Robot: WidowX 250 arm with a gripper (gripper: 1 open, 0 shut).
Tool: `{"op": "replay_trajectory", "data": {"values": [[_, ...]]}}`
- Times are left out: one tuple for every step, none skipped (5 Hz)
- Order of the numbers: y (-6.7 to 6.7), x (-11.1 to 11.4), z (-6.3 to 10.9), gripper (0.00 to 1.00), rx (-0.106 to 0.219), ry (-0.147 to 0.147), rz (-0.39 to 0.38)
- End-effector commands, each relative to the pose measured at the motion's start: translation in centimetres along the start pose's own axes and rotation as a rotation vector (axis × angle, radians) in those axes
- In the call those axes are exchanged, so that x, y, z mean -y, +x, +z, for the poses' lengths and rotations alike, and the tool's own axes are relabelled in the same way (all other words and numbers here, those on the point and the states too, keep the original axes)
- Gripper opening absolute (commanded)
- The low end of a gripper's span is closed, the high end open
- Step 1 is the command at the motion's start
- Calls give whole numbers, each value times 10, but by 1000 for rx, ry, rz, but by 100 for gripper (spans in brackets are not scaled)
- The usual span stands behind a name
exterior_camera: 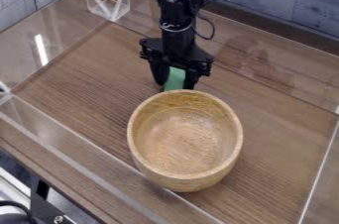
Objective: Put green stick into wooden bowl
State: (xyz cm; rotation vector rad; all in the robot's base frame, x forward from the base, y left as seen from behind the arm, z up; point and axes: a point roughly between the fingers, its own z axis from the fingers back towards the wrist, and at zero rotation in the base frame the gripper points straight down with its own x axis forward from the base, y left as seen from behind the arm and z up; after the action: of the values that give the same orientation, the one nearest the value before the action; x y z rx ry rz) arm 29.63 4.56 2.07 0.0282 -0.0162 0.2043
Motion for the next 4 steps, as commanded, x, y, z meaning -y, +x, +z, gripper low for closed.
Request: {"op": "replay_trajectory", "data": {"values": [[-9,3,-4,0,-31,2,-15],[-10,4,-5,0,-37,0,-15],[-11,5,-6,0,-43,-2,-16],[-13,6,-5,0,-49,-3,-18]]}}
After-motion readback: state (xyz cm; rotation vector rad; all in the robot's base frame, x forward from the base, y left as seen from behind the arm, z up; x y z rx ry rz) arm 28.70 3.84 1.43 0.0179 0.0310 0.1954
